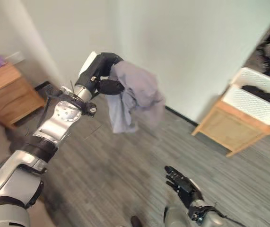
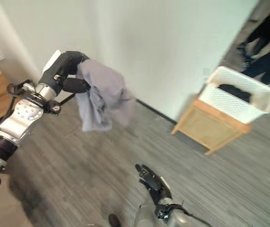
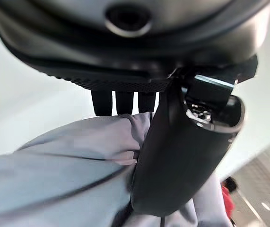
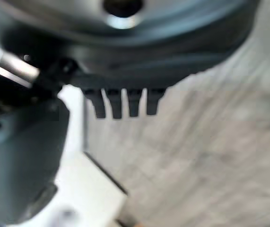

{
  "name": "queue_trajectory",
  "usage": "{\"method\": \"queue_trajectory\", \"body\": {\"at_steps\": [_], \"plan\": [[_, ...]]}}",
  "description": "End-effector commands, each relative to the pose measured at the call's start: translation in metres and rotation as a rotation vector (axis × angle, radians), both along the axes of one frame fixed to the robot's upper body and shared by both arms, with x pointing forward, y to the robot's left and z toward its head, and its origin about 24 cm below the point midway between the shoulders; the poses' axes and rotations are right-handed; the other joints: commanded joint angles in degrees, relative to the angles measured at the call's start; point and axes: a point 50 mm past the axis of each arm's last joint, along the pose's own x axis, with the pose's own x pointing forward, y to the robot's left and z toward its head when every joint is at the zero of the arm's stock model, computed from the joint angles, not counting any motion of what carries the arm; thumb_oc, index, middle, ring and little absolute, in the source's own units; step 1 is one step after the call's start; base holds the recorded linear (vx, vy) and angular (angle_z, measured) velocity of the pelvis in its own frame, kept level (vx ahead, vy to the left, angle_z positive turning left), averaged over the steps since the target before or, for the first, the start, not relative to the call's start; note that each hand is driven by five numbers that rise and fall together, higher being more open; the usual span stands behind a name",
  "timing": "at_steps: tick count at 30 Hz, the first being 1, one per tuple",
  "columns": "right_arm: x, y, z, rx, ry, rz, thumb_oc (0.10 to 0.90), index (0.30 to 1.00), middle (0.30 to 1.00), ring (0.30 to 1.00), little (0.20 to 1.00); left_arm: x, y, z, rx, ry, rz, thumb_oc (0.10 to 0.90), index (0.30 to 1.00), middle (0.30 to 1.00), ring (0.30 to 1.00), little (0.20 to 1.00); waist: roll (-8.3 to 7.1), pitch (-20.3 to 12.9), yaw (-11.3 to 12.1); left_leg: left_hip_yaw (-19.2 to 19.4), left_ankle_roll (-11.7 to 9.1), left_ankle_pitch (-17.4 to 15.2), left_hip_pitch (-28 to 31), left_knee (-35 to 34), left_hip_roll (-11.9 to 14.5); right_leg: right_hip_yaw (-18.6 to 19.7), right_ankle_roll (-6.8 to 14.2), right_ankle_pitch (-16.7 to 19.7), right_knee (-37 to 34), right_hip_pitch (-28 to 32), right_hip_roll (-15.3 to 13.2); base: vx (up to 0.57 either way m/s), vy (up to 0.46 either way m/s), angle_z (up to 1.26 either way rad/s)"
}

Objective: Pick up bed clothes into laundry basket.

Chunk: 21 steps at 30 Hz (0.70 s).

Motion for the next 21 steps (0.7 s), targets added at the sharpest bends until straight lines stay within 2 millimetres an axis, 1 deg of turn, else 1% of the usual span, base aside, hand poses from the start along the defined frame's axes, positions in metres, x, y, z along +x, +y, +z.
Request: {"method": "queue_trajectory", "body": {"at_steps": [1,2,3,4,5,6,7,8,9,10,11,12,13,14,15,16,18,20,21], "plan": [[0.033,-0.022,0.058,-0.096,-0.311,0.028,0.800,0.900,0.900,0.900,0.900,-0.019,-0.003,0.090,-0.171,-0.374,-0.073,0.400,0.300,0.300,0.300,0.300,2.71,-5.1,1.0,-0.4,-8.4,1.0,-1.6,-0.3,6.3,-4.9,-0.9,4.7,-12.9,2.6,1.6,-0.34,-0.310,-2.01],[0.032,-0.019,0.057,-0.073,-0.309,0.027,0.800,0.900,0.900,0.900,0.900,-0.024,-0.006,0.088,-0.159,-0.386,-0.092,0.400,0.300,0.300,0.300,0.300,1.25,-5.6,2.5,3.8,-9.7,2.3,-1.6,-1.1,7.8,-10.5,-0.9,5.6,-18.8,2.4,2.0,-0.20,-0.323,-1.89],[0.030,-0.019,0.058,-0.072,-0.310,0.034,0.800,0.900,0.900,0.900,0.900,-0.025,-0.010,0.089,-0.151,-0.394,-0.109,0.400,0.300,0.300,0.300,0.300,0.72,-5.8,2.1,3.9,-10.1,2.7,-2.1,-0.2,8.4,-9.2,-1.0,4.8,-20.5,2.9,3.3,-0.12,-0.428,-2.35],[0.025,-0.023,0.054,-0.072,-0.288,0.017,0.800,0.900,0.900,0.900,0.900,-0.023,-0.019,0.085,-0.171,-0.383,-0.140,0.400,0.300,0.300,0.300,0.300,0.18,-6.0,1.6,4.2,-11.1,3.4,-3.3,1.1,9.9,-7.8,-1.6,4.5,-23.9,3.8,5.4,-0.04,-0.372,-1.32],[0.020,-0.027,0.052,-0.081,-0.276,0.003,0.800,0.900,0.900,0.900,0.900,-0.022,-0.033,0.082,-0.203,-0.369,-0.194,0.400,0.300,0.300,0.300,0.300,-0.42,-6.0,0.8,4.4,-12.4,4.4,-5.3,3.5,11.8,-7.4,-2.4,4.3,-26.1,4.5,7.0,-0.01,-0.376,-0.71],[0.019,-0.030,0.053,-0.089,-0.277,0.001,0.800,0.900,0.900,0.900,0.900,-0.022,-0.038,0.080,-0.222,-0.362,-0.219,0.400,0.300,0.300,0.300,0.300,-1.09,-5.8,0.4,4.6,-13.1,4.8,-5.9,5.5,13.1,-7.3,-3.0,4.1,-27.2,5.0,7.9,0.03,-0.304,0.15],[0.016,-0.034,0.053,-0.104,-0.268,0.005,0.800,0.900,0.900,0.900,0.900,-0.022,-0.048,0.077,-0.240,-0.349,-0.258,0.400,0.300,0.300,0.300,0.300,-1.60,-5.6,0.2,3.4,-13.7,4.8,-6.4,8.1,14.1,-6.2,-4.0,3.7,-28.0,5.7,9.0,0.07,-0.215,0.16],[0.015,-0.036,0.053,-0.130,-0.265,0.023,0.800,0.900,0.900,0.900,0.900,-0.022,-0.053,0.072,-0.255,-0.338,-0.277,0.400,0.300,0.300,0.300,0.300,-1.82,-4.9,1.3,-2.4,-14.2,5.4,-7.0,9.8,13.4,-4.7,-4.6,2.6,-28.3,6.3,10.3,0.02,-0.142,-0.38],[0.018,-0.039,0.053,-0.160,-0.264,0.038,0.800,0.900,0.900,0.900,0.900,-0.021,-0.054,0.066,-0.269,-0.322,-0.279,0.400,0.300,0.300,0.300,0.300,-1.89,-3.9,3.4,-11.5,-13.9,7.2,-8.4,9.0,10.5,-3.1,-5.2,3.1,-28.2,5.9,11.0,0.02,-0.103,-0.91],[0.023,-0.040,0.056,-0.179,-0.274,0.044,0.800,0.900,0.900,0.900,0.900,-0.023,-0.052,0.062,-0.256,-0.314,-0.280,0.400,0.300,0.300,0.300,0.300,-2.43,-3.5,5.2,-19.5,-13.9,6.0,-10.2,8.1,7.3,-0.8,-5.2,3.3,-28.4,5.8,11.1,0.02,-0.114,-1.50],[0.027,-0.042,0.057,-0.185,-0.275,0.040,0.800,0.900,0.900,0.900,0.900,-0.026,-0.051,0.062,-0.263,-0.315,-0.290,0.400,0.300,0.300,0.300,0.300,-2.86,-3.0,6.5,-25.5,-14.2,5.2,-10.9,7.1,5.5,1.6,-5.2,3.3,-28.1,5.8,11.5,0.09,-0.123,-1.71],[0.029,-0.043,0.056,-0.177,-0.274,0.035,0.800,0.900,0.900,0.900,0.900,-0.028,-0.051,0.063,-0.277,-0.320,-0.296,0.400,0.300,0.300,0.300,0.300,-3.01,-2.8,6.8,-29.8,-14.4,5.3,-11.7,6.8,4.4,3.5,-5.2,3.4,-28.0,5.7,12.0,0.08,-0.097,-1.65],[0.031,-0.043,0.057,-0.170,-0.280,0.038,0.800,0.900,0.900,0.900,0.900,-0.028,-0.048,0.062,-0.280,-0.321,-0.288,0.400,0.300,0.300,0.300,0.300,-2.84,-2.9,6.7,-31.8,-14.1,5.4,-11.7,6.5,3.4,4.6,-5.2,3.7,-27.8,5.0,12.5,0.06,-0.054,-1.47],[0.031,-0.041,0.057,-0.169,-0.280,0.049,0.800,0.900,0.900,0.900,0.900,-0.029,-0.052,0.064,-0.270,-0.316,-0.311,0.400,0.300,0.300,0.300,0.300,-2.57,-3.3,6.1,-32.4,-13.5,4.9,-10.7,5.5,3.2,5.7,-5.2,3.6,-27.5,4.6,13.2,0.06,-0.013,-1.00],[0.031,-0.040,0.057,-0.181,-0.281,0.058,0.800,0.900,0.900,0.900,0.900,-0.029,-0.059,0.068,-0.266,-0.319,-0.332,0.400,0.300,0.300,0.300,0.300,-2.33,-3.9,5.6,-32.0,-12.9,5.2,-9.1,3.1,3.7,6.7,-5.4,3.4,-27.6,4.6,13.8,0.08,0.030,-0.95],[0.032,-0.040,0.056,-0.192,-0.281,0.056,0.800,0.900,0.900,0.900,0.900,-0.027,-0.063,0.068,-0.266,-0.312,-0.345,0.400,0.300,0.300,0.300,0.300,-2.23,-4.4,5.3,-32.7,-12.4,5.3,-8.7,2.9,3.2,7.5,-5.7,3.5,-27.6,4.4,14.0,0.11,0.066,-0.65],[0.032,-0.037,0.055,-0.164,-0.279,0.039,0.800,0.900,0.900,0.900,0.900,-0.025,-0.068,0.068,-0.260,-0.296,-0.356,0.400,0.300,0.300,0.300,0.300,-1.93,-5.1,4.6,-32.1,-12.0,5.5,-7.7,1.3,3.1,8.0,-6.0,3.1,-27.6,4.7,14.2,0.13,0.081,-0.31],[0.030,-0.028,0.051,-0.104,-0.271,0.047,0.800,0.900,0.900,0.900,0.900,-0.023,-0.070,0.067,-0.253,-0.292,-0.352,0.400,0.300,0.300,0.300,0.300,-1.73,-5.5,4.3,-32.0,-11.4,5.3,-6.2,0.3,2.8,9.1,-5.9,3.1,-27.8,5.0,14.3,0.13,0.085,0.04],[0.029,-0.026,0.050,-0.113,-0.263,0.065,0.800,0.900,0.900,0.900,0.900,-0.023,-0.071,0.067,-0.258,-0.291,-0.357,0.400,0.300,0.300,0.300,0.300,-1.68,-5.6,4.1,-31.7,-11.2,5.3,-5.8,-0.3,2.7,9.3,-5.8,3.1,-27.8,5.2,14.2,0.12,0.069,0.01]]}}
